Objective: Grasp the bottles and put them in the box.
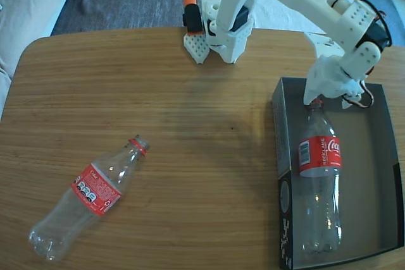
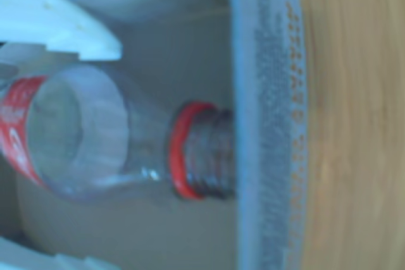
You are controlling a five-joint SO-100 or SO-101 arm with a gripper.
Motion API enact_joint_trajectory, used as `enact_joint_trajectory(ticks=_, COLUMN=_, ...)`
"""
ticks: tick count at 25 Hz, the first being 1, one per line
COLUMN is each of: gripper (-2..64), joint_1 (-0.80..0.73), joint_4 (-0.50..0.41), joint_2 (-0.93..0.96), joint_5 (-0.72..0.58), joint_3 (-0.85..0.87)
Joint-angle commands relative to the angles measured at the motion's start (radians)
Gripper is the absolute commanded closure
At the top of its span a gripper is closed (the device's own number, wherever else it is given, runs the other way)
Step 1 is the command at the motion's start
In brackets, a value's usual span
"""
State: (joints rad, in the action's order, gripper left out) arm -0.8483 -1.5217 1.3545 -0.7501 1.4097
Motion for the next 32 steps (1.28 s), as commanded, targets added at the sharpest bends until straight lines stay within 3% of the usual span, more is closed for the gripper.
enact_joint_trajectory(ticks=1, gripper=19.5, joint_1=0.049, joint_4=-0.026, joint_2=0.072, joint_5=0.003, joint_3=-0.095)
enact_joint_trajectory(ticks=10, gripper=19.5, joint_1=0.305, joint_4=-0.181, joint_2=0.071, joint_5=0.003, joint_3=-0.426)
enact_joint_trajectory(ticks=16, gripper=19.5, joint_1=0.569, joint_4=-0.187, joint_2=0.071, joint_5=0.103, joint_3=-0.459)
enact_joint_trajectory(ticks=21, gripper=19.4, joint_1=0.79, joint_4=-0.192, joint_2=0.124, joint_5=0.097, joint_3=-0.426)
enact_joint_trajectory(ticks=32, gripper=19.4, joint_1=1.154, joint_4=-0.19, joint_2=0.322, joint_5=-0.29, joint_3=-0.087)
